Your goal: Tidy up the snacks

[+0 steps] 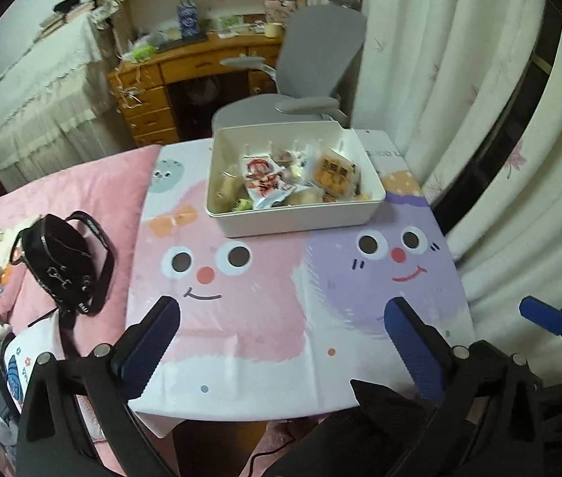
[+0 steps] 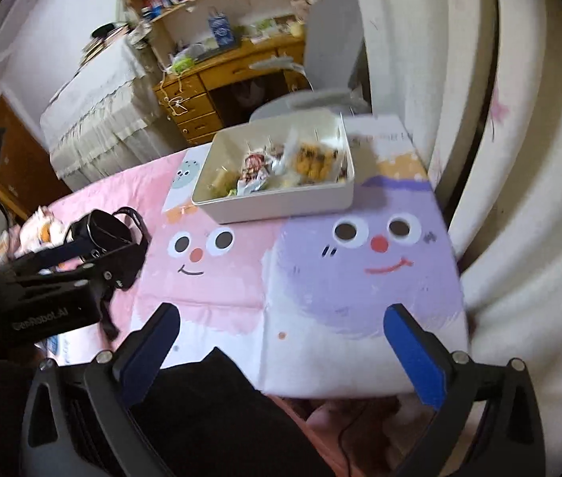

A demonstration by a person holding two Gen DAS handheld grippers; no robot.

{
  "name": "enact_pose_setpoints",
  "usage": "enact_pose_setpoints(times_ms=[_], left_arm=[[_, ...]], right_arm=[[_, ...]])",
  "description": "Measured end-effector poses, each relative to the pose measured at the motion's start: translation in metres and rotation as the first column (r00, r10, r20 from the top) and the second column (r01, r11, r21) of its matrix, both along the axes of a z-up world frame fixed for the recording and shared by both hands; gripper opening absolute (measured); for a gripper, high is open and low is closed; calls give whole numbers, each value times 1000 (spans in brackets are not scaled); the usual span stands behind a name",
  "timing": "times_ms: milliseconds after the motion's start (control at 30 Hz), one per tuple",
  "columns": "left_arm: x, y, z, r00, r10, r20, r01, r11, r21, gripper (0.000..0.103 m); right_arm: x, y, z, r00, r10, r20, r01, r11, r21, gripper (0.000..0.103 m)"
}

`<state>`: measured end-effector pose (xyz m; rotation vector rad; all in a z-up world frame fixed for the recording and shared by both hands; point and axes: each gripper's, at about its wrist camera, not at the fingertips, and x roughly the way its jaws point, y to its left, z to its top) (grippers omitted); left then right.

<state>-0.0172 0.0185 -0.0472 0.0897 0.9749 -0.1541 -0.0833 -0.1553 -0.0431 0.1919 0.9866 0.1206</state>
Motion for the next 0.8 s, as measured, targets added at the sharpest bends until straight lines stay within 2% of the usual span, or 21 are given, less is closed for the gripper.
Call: enact_pose_setpoints(times_ms=[100, 233, 367, 800], left_arm=[[-2, 6, -3, 999, 46, 10, -46, 999, -4, 102], [-5, 12, -6, 995, 102, 20, -102, 995, -10, 102], [-8, 6, -6, 993, 105, 60, -105, 994, 0, 102], [1, -2, -3, 994, 82, 77, -84, 996, 18, 102]], right_arm=[[4, 0, -7, 999, -19, -28, 19, 1000, -4, 103], [6, 7, -10, 1000, 11, -26, -12, 1000, -28, 103], [4, 4, -10, 1000, 4, -19, -4, 1000, -23, 103], [10, 1, -9, 1000, -11, -7, 11, 1000, -17, 103]])
